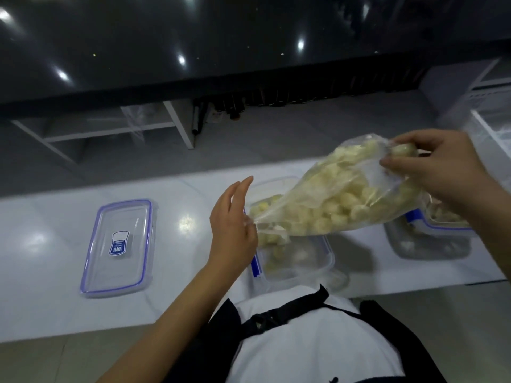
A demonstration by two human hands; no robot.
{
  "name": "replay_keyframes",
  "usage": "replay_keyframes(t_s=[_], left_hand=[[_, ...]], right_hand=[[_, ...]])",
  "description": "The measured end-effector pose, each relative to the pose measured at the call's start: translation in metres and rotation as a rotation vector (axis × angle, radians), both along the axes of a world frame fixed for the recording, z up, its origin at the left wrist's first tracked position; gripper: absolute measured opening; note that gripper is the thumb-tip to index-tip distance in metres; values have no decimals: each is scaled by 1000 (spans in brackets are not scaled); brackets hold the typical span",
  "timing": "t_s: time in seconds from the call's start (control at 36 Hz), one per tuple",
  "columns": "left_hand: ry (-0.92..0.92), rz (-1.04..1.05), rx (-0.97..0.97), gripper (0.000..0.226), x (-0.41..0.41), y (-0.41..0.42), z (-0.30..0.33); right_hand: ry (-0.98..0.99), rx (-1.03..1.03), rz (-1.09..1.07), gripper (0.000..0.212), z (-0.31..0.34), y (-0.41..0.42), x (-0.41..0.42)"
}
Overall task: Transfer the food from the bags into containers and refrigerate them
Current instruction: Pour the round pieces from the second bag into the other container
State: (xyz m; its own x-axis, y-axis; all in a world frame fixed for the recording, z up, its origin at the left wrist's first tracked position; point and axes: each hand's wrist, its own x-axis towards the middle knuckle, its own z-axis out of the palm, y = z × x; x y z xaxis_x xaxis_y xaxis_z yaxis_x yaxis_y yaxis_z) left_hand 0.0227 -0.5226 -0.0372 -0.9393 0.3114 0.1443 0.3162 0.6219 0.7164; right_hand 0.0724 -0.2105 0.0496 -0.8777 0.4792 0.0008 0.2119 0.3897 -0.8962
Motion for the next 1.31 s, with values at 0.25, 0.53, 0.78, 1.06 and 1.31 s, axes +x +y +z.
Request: replay_keyframes(t_s=[0.25, 0.53, 0.78, 1.06, 1.31], left_hand=[[5, -50, -21, 77, -2, -2, 5], [-4, -29, -54, 70, -14, 7, 9], [-5, -7, -23, 68, -12, 10, 5], [-32, 34, 17, 65, -9, 4, 2], [-64, 45, 22, 69, -7, 2, 0]], right_hand=[[-7, 59, 7, 24, -1, 0, 1], [39, 26, 0, 24, 8, 3, -5], [5, 61, -7, 28, 12, 3, -14], [-39, 102, 90, 38, 16, -4, -15], [-174, -28, 73, 37, 12, 5, -23]])
